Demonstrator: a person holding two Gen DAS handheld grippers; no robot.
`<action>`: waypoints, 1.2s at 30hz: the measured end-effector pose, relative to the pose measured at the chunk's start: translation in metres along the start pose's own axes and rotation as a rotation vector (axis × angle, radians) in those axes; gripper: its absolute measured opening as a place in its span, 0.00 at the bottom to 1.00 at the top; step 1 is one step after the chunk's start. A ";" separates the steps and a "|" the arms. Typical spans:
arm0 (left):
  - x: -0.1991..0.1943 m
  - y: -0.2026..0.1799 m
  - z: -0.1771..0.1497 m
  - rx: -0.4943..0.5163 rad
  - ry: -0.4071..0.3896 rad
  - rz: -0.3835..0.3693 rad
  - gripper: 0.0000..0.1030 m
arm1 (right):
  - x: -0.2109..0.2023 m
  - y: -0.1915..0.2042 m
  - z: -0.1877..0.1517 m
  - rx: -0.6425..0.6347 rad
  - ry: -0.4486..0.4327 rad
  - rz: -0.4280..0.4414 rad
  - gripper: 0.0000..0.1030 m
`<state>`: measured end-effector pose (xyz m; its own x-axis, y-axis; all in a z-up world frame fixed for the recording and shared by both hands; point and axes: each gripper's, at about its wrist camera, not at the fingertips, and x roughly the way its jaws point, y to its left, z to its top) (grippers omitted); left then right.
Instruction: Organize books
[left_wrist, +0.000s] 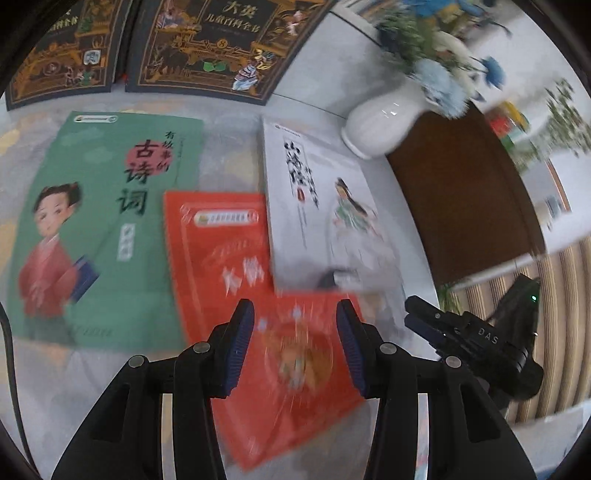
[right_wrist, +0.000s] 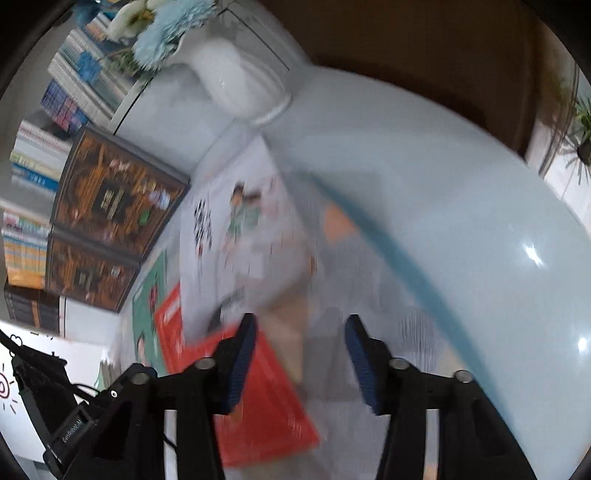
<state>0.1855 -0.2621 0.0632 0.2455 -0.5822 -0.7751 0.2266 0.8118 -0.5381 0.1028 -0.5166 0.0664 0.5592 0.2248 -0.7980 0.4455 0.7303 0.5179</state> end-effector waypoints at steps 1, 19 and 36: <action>0.008 -0.001 0.005 -0.014 -0.004 0.012 0.42 | 0.005 0.002 0.009 -0.004 -0.007 -0.008 0.43; 0.032 -0.008 0.015 -0.009 0.034 0.016 0.44 | 0.034 0.029 0.034 -0.121 0.066 0.018 0.45; -0.112 0.098 -0.132 -0.068 0.055 0.064 0.44 | 0.028 0.117 -0.154 -0.380 0.300 0.034 0.49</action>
<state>0.0563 -0.1116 0.0539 0.2048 -0.5276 -0.8244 0.1472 0.8493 -0.5069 0.0625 -0.3259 0.0573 0.3182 0.3880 -0.8650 0.1126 0.8905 0.4408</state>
